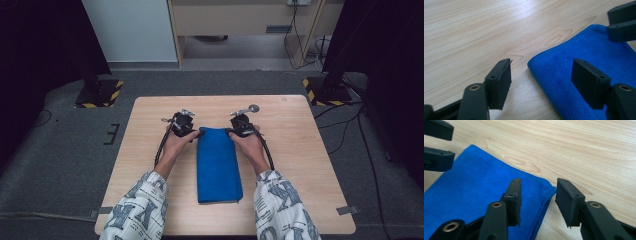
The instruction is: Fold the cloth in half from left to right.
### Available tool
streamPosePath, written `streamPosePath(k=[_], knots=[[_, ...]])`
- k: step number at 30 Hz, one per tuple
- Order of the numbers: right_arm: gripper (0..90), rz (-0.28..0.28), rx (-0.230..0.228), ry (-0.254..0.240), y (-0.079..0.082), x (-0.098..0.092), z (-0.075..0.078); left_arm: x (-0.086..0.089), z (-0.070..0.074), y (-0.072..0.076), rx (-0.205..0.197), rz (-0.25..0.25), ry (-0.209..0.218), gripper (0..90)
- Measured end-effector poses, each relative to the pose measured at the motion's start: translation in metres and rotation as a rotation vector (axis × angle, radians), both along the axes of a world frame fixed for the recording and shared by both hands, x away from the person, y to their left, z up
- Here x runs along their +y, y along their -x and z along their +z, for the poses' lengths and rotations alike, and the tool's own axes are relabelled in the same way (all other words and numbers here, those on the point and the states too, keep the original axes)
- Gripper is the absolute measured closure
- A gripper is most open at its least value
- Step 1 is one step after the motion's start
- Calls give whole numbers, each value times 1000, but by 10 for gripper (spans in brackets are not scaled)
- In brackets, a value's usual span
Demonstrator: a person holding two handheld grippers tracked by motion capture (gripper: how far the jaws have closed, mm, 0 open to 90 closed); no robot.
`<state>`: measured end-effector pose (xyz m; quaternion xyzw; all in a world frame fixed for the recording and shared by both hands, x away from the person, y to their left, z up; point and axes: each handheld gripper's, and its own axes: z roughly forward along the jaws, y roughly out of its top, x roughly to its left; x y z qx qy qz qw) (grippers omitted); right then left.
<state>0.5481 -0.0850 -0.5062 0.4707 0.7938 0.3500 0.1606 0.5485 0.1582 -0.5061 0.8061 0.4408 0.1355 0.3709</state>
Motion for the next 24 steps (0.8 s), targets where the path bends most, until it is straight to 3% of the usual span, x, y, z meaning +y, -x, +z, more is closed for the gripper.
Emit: streamPosePath(k=[5, 7, 11, 16, 20, 24], knots=[[514, -16, 15, 8, -7, 3, -8, -4, -8, -1, 9, -11, -7, 322], [511, -13, 17, 16, -9, 5, -10, -7, -12, -2, 13, -19, -38, 302], [494, -12, 18, 33, -12, 9, -13, -9, -18, -2, 25, -23, -45, 305], [473, -25, 38, 44, -14, 7, -17, -11, -20, -2, 28, -18, -49, 318], [474, -36, 37, 18, -16, 4, -17, -11, -20, -3, 26, -15, -58, 320], [476, -28, 33, 31, -17, 6, -20, -10, -21, -3, 16, -9, -57, 338]])
